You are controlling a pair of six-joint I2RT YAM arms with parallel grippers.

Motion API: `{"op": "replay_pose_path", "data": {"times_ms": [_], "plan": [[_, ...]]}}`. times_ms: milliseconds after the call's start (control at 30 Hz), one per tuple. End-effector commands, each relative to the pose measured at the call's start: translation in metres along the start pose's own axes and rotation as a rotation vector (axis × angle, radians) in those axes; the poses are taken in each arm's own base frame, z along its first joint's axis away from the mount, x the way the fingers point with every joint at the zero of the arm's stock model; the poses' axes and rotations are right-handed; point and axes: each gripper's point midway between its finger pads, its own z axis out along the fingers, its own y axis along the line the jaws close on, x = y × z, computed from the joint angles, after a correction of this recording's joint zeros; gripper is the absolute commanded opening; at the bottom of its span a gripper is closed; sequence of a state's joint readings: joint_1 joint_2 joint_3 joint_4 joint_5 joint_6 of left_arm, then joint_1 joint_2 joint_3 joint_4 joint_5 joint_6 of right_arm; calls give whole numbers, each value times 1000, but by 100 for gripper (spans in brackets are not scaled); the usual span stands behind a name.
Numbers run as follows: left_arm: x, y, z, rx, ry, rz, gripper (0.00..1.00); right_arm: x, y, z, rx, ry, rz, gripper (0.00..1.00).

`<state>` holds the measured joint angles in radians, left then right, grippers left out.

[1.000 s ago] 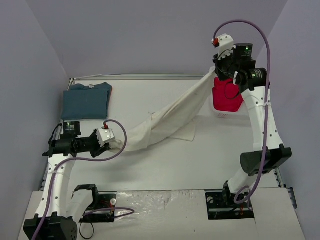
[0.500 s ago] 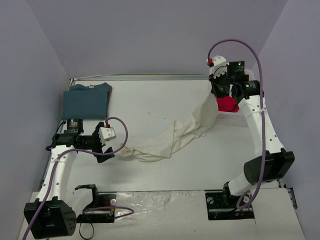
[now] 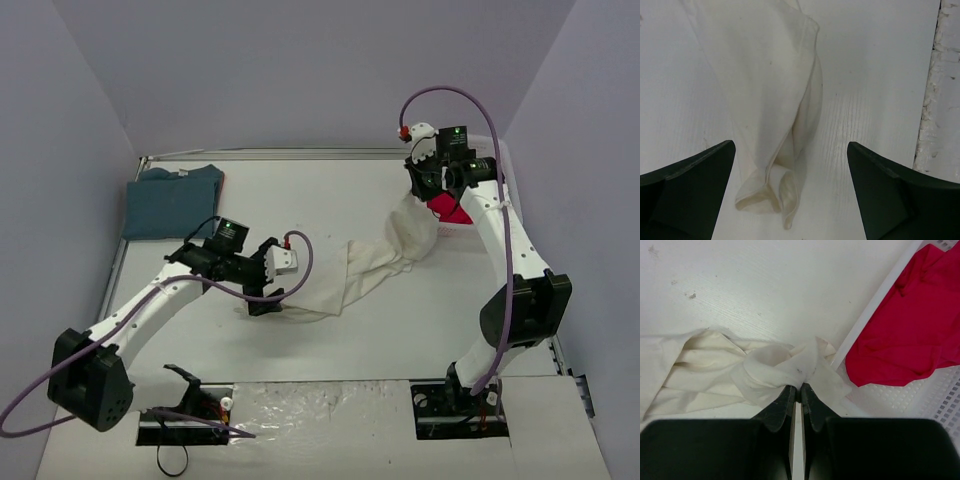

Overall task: Fold and stack the t-shirts
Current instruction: Flatten out the tshirt

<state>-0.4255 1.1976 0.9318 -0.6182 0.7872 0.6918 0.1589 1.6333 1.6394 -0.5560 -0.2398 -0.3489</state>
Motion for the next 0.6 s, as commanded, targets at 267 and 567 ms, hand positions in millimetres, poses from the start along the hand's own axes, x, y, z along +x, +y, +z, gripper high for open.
{"op": "replay_pose_path", "data": {"times_ms": [267,567], "plan": [[-5,-4,74,21,248,183,94,12,-2,18,27,51,7,0],[-17,-15,120,2,362,299,100,24,-5,24,40,89,3,0]]}}
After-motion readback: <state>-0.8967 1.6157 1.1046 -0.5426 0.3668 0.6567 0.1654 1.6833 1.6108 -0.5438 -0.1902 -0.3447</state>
